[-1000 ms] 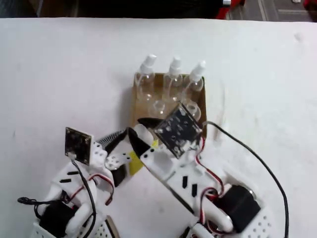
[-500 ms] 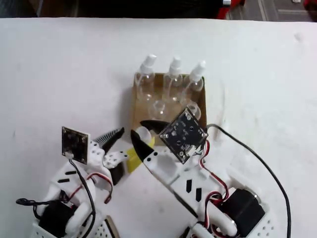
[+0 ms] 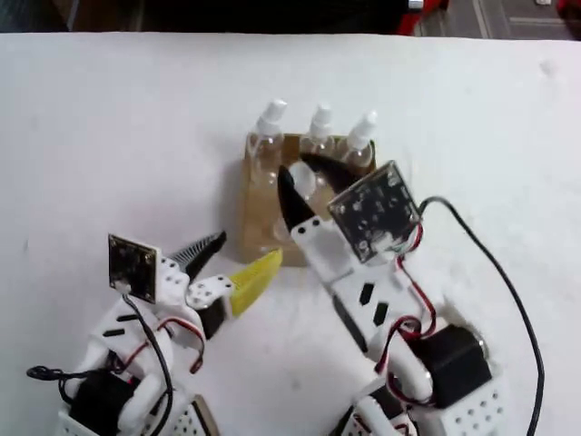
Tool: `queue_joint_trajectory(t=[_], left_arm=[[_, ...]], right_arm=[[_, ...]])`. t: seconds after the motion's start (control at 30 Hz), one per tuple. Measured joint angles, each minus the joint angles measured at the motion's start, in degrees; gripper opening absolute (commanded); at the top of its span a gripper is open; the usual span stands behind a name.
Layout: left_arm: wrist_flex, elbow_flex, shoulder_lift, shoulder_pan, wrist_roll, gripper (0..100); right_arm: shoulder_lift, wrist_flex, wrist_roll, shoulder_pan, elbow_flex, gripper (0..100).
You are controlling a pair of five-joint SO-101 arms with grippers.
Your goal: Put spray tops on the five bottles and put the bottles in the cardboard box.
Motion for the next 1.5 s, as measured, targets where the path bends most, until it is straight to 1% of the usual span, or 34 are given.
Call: queue_joint_trajectory(t=[0.07,0.1,0.23,0.27,0.4,0.47,0.73,0.93,1.33,1.5], left_arm=[[0.0,0.88,-0.26,0.0,-0.35,28],[0.0,1.49,-0.26,0.0,-1.67,28],[0.0,4.75,0.26,-1.85,-12.66,26],[-0.53,5.36,0.62,-2.46,-14.07,25],[-2.11,5.45,0.26,-6.86,-13.63,23],[-2.99,5.71,0.26,-7.91,-13.45,22],[-3.25,5.89,0.62,-10.55,-13.01,23],[-3.25,5.89,0.62,-10.64,-13.01,23],[-3.25,5.89,0.62,-10.64,-12.84,23],[-5.54,7.65,0.7,-10.64,-12.84,23]], right_arm=[[3.6,-0.26,0.0,0.26,-3.25,1.5],[5.89,-0.26,0.0,0.26,-5.27,1.5],[13.19,-0.09,0.26,0.35,-14.07,1.5],[14.68,0.7,0.26,0.35,-16.18,1.5],[19.08,6.86,0.26,0.44,-23.65,1.5],[19.43,9.32,0.26,0.44,-26.29,1.5],[20.13,10.99,0.26,0.62,-29.01,1.5],[20.13,13.27,0.35,0.62,-29.01,1.5],[20.13,14.07,0.53,0.7,-27.52,1.5],[20.13,14.07,0.79,0.7,-26.64,1.5]])
